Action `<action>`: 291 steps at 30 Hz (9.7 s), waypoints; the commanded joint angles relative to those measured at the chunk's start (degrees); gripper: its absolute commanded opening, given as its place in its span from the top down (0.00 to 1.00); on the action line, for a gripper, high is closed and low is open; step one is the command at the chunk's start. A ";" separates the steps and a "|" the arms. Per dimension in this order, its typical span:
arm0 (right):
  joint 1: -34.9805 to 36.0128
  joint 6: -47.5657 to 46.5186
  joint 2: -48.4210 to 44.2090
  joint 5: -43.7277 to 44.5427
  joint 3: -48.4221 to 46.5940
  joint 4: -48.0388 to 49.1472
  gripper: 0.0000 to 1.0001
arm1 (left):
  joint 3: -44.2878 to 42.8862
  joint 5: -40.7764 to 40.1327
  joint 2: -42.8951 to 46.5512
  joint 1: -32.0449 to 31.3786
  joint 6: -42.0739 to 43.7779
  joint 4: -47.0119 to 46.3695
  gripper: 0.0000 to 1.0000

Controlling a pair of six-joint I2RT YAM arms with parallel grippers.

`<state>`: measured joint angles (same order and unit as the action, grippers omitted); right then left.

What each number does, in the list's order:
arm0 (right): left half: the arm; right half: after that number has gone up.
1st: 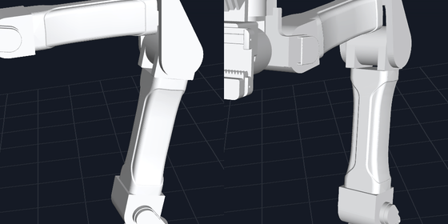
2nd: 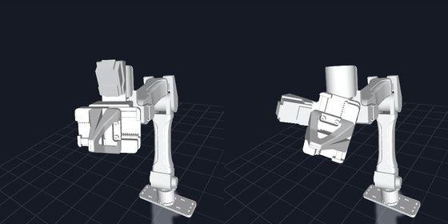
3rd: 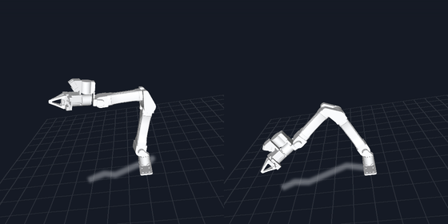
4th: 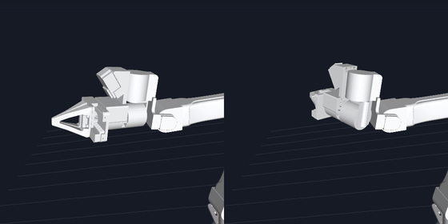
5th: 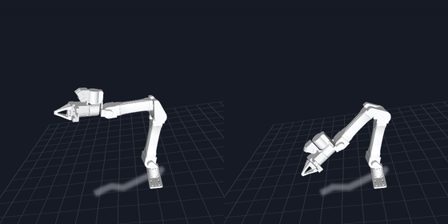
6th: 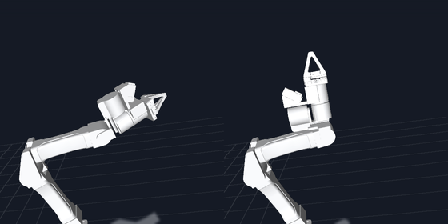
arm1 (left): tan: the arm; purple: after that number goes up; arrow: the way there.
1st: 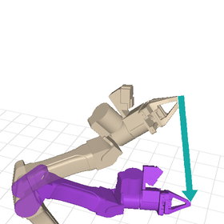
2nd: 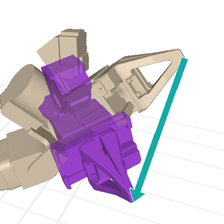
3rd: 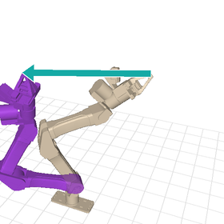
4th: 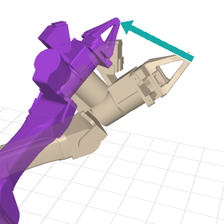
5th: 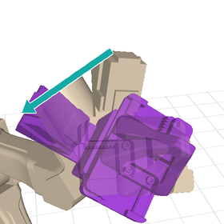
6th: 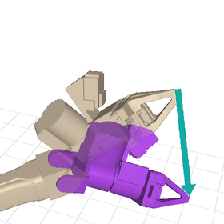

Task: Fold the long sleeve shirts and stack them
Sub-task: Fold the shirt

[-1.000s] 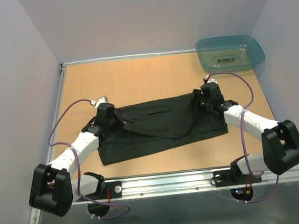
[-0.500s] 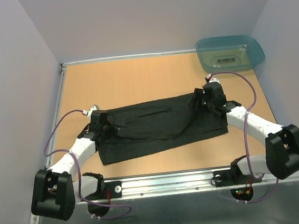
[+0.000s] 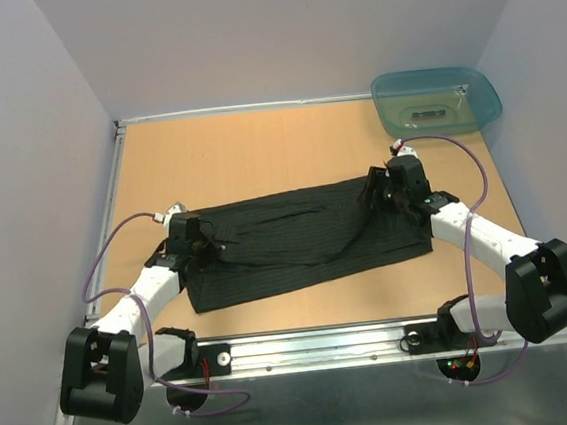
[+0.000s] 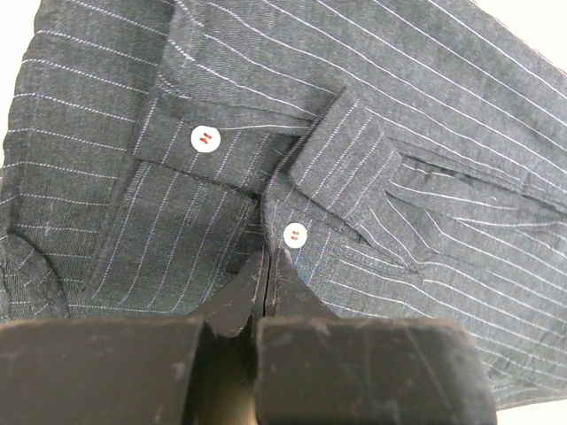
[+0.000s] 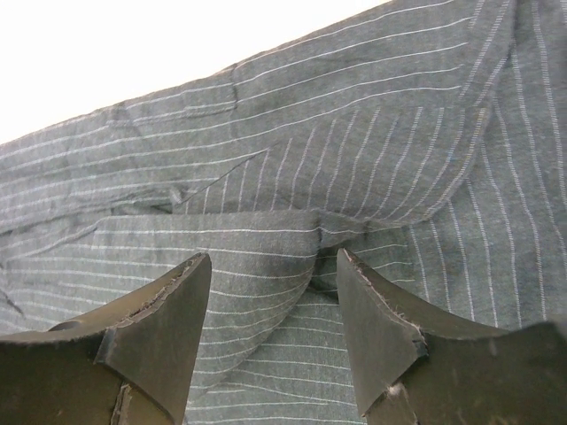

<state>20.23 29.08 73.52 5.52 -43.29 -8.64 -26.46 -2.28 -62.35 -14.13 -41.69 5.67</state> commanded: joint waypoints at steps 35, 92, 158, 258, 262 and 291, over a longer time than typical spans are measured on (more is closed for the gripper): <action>-1.59 1.77 2.95 -1.67 -3.11 0.21 0.41 | -53.36 20.39 -13.25 -6.35 21.92 -7.62 1.00; -14.60 -47.45 35.92 -37.61 -33.89 -20.80 0.62 | -33.57 21.45 -5.06 -7.93 22.35 -4.09 1.00; -16.80 -3.60 4.88 -10.54 -10.42 -11.75 0.33 | -13.09 -0.38 7.95 -8.98 21.45 1.74 0.27; -33.94 7.22 -0.29 -20.81 2.42 -16.23 0.92 | -24.26 -3.07 -15.70 -18.77 13.32 3.29 0.30; -33.94 6.43 0.22 -20.98 2.42 -16.67 0.91 | -19.09 -3.25 -13.68 -11.56 7.95 2.42 0.25; -33.94 4.58 3.56 -21.78 2.95 -15.26 0.91 | -10.46 -3.87 -21.50 -3.18 0.65 -8.22 0.35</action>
<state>-13.17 34.44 76.64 -16.40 -40.62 -24.51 -38.59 -7.16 -83.46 -17.50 -40.60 -2.37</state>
